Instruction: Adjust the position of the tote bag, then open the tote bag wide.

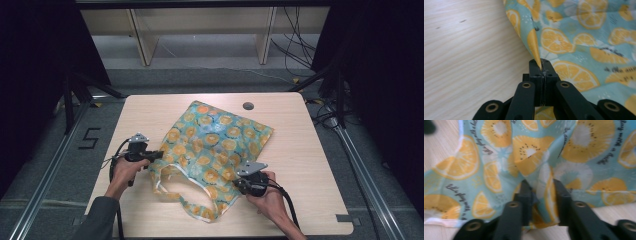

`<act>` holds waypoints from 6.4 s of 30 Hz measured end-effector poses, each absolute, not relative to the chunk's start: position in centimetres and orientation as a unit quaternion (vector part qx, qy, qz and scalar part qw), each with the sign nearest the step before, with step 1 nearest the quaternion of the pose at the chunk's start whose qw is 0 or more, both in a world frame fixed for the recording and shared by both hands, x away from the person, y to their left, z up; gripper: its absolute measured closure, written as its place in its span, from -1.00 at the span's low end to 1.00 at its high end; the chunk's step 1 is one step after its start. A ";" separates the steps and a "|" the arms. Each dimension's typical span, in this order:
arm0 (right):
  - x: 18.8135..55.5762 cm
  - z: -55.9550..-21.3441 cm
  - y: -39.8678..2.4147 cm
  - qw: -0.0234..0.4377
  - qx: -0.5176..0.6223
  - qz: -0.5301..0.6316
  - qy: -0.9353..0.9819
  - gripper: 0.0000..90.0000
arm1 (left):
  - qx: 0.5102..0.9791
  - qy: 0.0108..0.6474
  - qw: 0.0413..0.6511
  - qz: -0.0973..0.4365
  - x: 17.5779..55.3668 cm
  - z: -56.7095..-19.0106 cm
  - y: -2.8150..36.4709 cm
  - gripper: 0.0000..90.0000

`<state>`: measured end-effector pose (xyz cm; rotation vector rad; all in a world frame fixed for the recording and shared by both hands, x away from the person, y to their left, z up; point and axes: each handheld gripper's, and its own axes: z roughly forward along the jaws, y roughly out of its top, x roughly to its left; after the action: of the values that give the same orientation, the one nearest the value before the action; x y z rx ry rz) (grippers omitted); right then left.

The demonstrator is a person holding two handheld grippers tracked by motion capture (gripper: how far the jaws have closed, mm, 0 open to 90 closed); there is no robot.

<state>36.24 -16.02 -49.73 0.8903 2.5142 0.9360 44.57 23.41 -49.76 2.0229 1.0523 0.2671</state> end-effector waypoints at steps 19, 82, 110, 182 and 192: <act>38.8 -48.5 -23.5 0.206 0.343 0.305 0.864 0.94 | 0.849 0.320 0.414 0.071 37.4 -49.6 15.9 0.97; 34.5 -44.3 -24.9 0.176 0.367 0.397 0.823 0.02 | 0.887 0.208 0.400 0.097 30.8 -47.7 10.8 0.52; 31.9 -40.2 -21.9 0.133 0.273 0.461 0.834 0.71 | 0.804 0.255 0.515 0.154 40.5 -38.6 11.1 0.99; 50.0 -44.0 -19.2 0.180 0.357 0.291 0.869 0.90 | 0.923 0.189 0.312 0.124 46.1 -45.5 3.3 0.31; 48.4 -42.5 -19.3 0.190 0.337 0.336 0.859 0.91 | 0.902 0.191 0.364 0.136 46.9 -43.6 3.9 0.98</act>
<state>48.36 -19.34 -42.46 0.9474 2.4136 0.9442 46.92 3.88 -43.56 2.3205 0.4907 0.3495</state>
